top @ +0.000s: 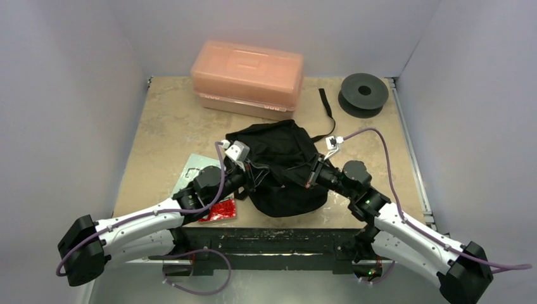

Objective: Pack the student bag
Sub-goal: Unzip the student bag at the center of the board.

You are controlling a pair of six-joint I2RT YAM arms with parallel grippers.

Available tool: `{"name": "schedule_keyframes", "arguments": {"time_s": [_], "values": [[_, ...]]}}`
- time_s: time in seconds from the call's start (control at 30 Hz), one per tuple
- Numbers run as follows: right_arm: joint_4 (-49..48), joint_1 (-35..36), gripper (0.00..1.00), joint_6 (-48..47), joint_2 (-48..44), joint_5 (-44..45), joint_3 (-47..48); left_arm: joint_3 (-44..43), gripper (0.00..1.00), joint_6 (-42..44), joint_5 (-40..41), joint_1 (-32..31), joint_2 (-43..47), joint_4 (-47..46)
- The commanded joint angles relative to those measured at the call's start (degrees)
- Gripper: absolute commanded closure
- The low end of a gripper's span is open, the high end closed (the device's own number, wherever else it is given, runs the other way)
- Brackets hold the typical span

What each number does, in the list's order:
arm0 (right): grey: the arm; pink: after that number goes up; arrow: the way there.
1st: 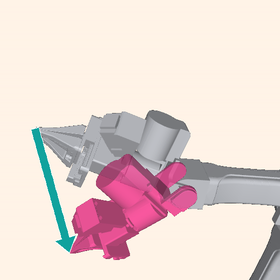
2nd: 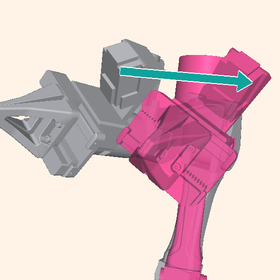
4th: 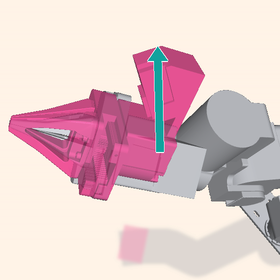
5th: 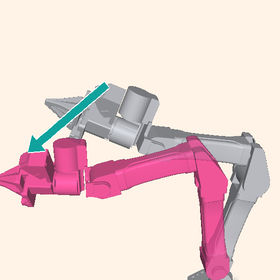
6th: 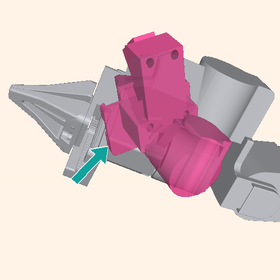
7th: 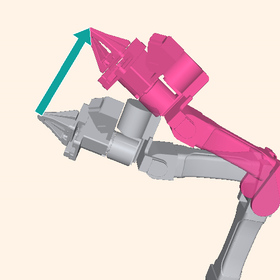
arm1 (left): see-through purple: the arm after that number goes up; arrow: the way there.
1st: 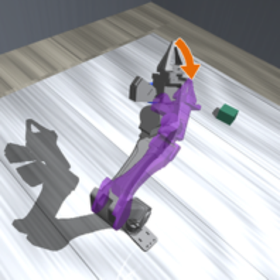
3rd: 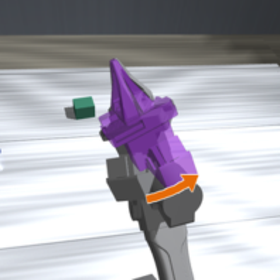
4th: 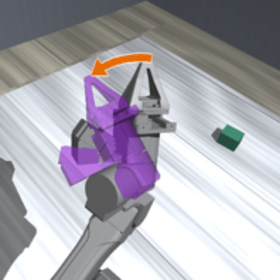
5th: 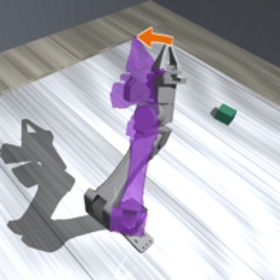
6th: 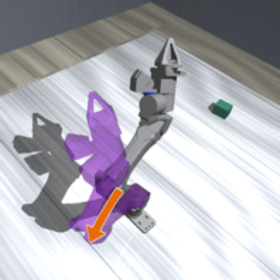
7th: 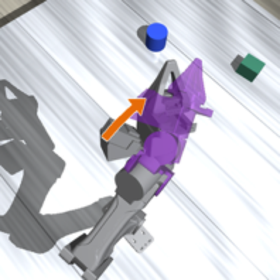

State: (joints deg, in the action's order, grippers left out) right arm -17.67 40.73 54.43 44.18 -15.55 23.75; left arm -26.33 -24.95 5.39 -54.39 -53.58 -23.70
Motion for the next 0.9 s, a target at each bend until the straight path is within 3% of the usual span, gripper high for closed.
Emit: {"name": "schedule_keyframes", "arguments": {"time_s": [0.0,0.07,0.33,0.5,0.57,0.63,0.73,0.87], "values": [[-3.68,-0.44,0.87,0.47,0.39,-1.58,-0.54,-0.50,1.00,-1.14,0.94,0.42,2.40,-5.14],[-3.10,-0.47,1.00,0.37,0.50,-1.32,-0.42,-0.48,1.00,-1.24,0.90,0.43,2.43,-5.05],[5.32,-0.55,1.00,-4.34,1.33,1.68,2.59,-0.83,1.00,-1.69,2.15,0.42,2.57,-4.64],[24.87,-0.22,1.00,-8.71,-3.70,25.94,6.08,-2.58,1.00,-4.69,12.77,0.43,5.39,4.40],[34.13,-0.23,1.00,-4.28,-8.18,40.03,5.65,-1.18,1.00,-5.70,17.61,0.42,7.16,5.26],[38.88,-0.31,1.00,1.45,-16.54,48.62,3.17,1.41,1.00,-6.58,21.26,0.43,9.32,4.26],[40.92,-0.37,1.00,4.62,-23.25,54.30,1.05,4.07,1.00,-7.28,23.04,0.42,11.79,2.83],[35.87,-0.32,1.00,-2.84,-21.05,51.73,2.19,5.11,1.00,-4.95,16.12,0.51,12.04,-0.69]]}}
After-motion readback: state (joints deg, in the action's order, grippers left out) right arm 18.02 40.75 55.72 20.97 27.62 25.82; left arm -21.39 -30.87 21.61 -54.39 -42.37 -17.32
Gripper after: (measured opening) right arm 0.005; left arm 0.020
